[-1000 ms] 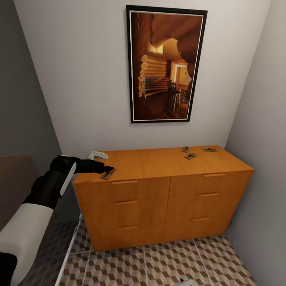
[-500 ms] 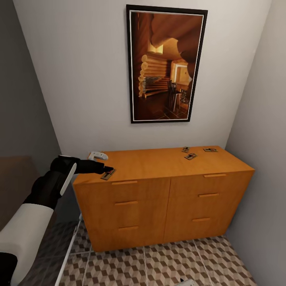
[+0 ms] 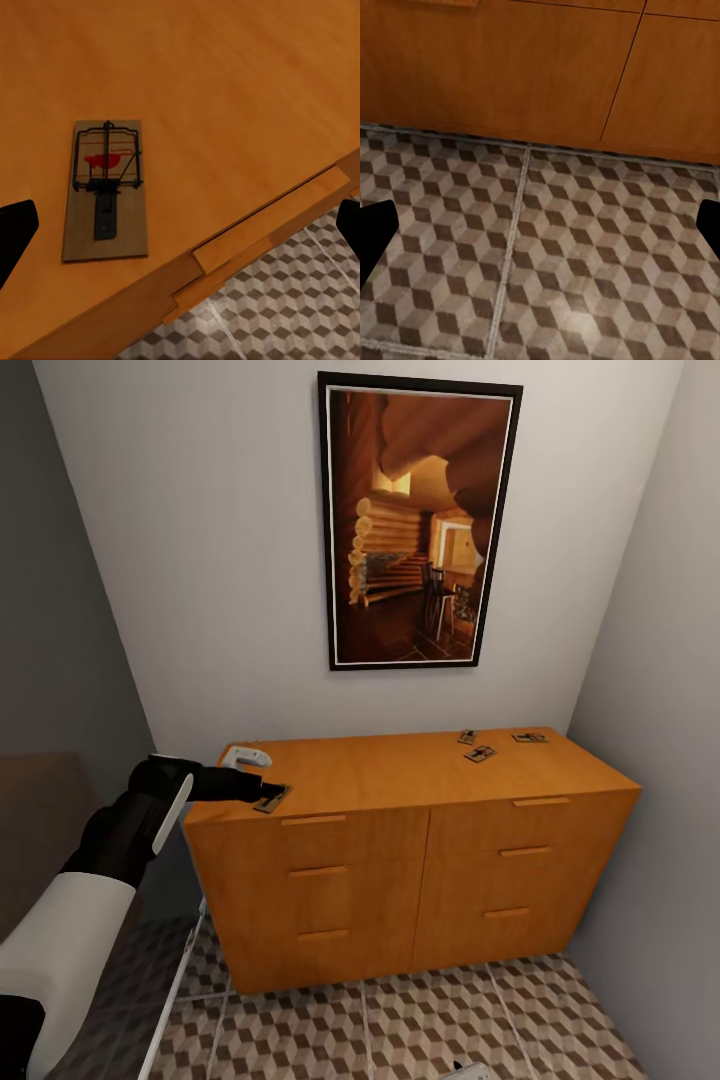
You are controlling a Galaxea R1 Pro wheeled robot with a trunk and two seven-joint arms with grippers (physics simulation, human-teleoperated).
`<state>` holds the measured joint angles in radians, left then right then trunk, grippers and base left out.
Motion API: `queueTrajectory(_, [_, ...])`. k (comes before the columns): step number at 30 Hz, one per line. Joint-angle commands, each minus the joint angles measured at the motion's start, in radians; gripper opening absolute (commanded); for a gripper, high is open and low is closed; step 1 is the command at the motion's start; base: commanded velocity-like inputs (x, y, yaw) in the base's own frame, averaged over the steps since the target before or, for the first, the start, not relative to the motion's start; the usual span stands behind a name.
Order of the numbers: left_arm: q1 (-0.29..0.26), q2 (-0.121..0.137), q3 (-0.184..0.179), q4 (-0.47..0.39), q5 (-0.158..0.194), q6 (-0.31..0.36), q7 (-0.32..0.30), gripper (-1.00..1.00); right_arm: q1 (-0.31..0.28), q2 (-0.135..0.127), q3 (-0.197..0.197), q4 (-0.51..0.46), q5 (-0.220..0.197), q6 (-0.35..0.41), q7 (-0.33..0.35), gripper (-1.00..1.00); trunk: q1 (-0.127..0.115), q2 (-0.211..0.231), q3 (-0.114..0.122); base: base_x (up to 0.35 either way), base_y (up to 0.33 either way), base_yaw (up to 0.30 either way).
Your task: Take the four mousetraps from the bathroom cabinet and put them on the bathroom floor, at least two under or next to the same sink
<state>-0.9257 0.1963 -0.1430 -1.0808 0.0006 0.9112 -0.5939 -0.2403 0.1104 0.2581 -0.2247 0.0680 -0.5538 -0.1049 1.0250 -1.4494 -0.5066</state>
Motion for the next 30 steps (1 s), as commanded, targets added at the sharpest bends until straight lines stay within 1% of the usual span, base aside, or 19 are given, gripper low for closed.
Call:
queueTrajectory(1, [-0.001, 0.001, -0.001, 0.0, 0.0, 0.005, -0.002, 1.0, -0.001, 0.0, 0.004, 0.001, 0.007, -0.001, -0.01, 1.0, 0.0, -0.001, -0.001, 0.0, 0.0, 0.0])
queueTrajectory(27, [-0.001, 0.007, 0.001, -0.002, 0.001, 0.005, -0.003, 1.0, -0.001, 0.0, 0.004, 0.002, 0.007, -0.001, -0.01, 1.0, 0.0, -0.001, -0.001, 0.0, 0.0, 0.0])
queueTrajectory(30, [-0.001, 0.007, 0.007, -0.003, 0.001, 0.005, -0.003, 1.0, -0.001, 0.0, 0.004, 0.002, 0.007, -0.001, -0.01, 1.0, 0.0, -0.001, -0.001, 0.0, 0.0, 0.0])
